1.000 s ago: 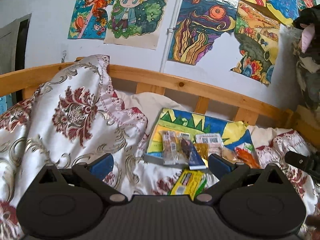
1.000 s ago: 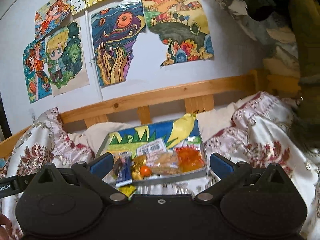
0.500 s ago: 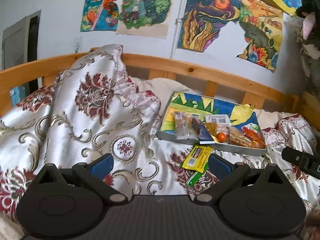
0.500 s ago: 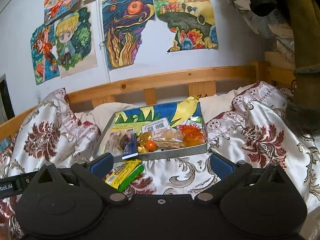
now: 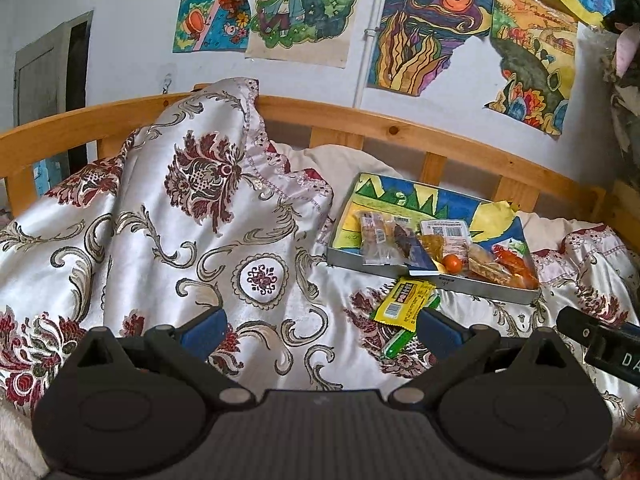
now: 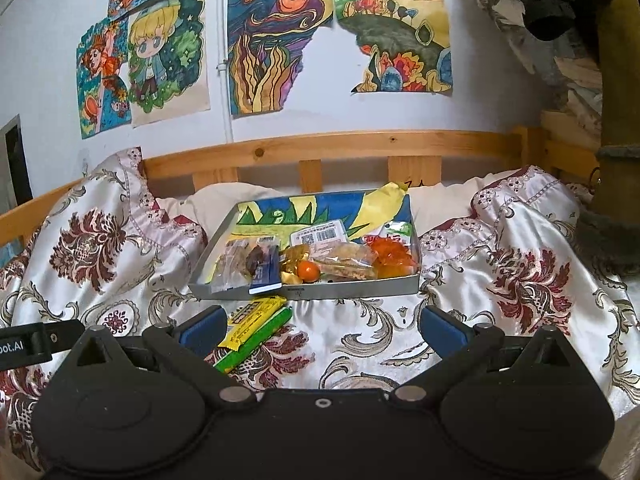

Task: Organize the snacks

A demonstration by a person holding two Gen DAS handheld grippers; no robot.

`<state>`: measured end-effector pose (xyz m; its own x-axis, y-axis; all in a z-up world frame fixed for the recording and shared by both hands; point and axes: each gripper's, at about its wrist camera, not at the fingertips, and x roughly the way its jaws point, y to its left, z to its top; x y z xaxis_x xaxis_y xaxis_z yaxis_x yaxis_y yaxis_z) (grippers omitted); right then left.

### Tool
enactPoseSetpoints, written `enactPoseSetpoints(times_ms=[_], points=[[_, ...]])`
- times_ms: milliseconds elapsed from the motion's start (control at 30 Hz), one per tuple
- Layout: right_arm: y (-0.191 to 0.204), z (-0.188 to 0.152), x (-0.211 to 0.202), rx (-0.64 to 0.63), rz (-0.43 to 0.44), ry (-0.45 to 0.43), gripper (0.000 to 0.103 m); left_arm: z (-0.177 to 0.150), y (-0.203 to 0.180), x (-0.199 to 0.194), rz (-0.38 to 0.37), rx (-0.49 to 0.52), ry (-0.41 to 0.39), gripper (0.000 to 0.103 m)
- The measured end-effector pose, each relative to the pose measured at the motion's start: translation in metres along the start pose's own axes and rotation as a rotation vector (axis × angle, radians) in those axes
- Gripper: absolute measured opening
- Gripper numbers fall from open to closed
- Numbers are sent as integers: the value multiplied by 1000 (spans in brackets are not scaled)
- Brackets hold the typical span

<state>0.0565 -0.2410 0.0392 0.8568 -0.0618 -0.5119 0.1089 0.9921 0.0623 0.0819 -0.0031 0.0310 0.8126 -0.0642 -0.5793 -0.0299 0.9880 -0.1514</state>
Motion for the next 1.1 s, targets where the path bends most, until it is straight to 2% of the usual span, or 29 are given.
enactPoseSetpoints(times_ms=[800, 967, 1100], points=[[1, -2, 12, -5, -22, 68, 102, -1, 6, 13, 65, -44, 87, 102], [3, -2, 15, -16, -25, 104, 102, 2, 8, 20, 95, -48, 146, 102], [3, -1, 20, -20, -18, 152, 102, 6, 14, 33, 93, -73, 228, 102]])
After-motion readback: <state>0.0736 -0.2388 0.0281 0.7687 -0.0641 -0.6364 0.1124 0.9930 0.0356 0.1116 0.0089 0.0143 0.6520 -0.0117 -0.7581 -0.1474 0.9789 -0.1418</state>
